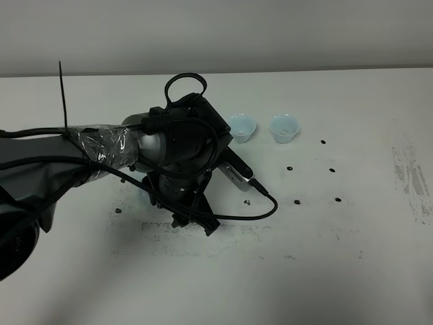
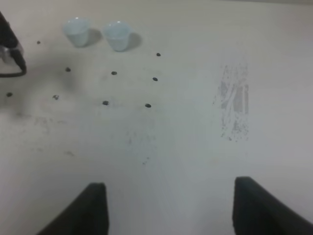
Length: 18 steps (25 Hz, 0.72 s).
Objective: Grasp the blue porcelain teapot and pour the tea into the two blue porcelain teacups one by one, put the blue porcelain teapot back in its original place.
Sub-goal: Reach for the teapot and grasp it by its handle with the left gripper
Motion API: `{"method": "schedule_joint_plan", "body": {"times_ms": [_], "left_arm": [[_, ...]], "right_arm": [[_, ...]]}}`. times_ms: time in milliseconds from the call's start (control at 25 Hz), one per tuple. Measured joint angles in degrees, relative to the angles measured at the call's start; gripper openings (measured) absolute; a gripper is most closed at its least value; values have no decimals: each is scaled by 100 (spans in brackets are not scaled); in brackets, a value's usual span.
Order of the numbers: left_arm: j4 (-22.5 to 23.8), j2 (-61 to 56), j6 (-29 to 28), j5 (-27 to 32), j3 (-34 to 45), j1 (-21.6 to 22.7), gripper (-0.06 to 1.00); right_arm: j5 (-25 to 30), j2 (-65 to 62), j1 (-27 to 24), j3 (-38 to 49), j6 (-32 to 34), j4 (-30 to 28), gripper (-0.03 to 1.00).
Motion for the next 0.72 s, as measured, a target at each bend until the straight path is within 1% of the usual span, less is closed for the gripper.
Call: {"method": "schedule_joint_plan", "body": {"times_ms": [120,320,560,720], "left_arm": [[-92,-26,0,-12,0,-43,50],[-89,-76,0,-26,13,-56,50],[20,-82,28,-546,179,-51,50],[51,-82,223,-774,202,-51,50]], "right_arm": [[0,0,0,0,0,0,57],[0,0,0,0,0,0,57],[0,0,0,0,0,0,57],[0,0,0,0,0,0,56]]}}
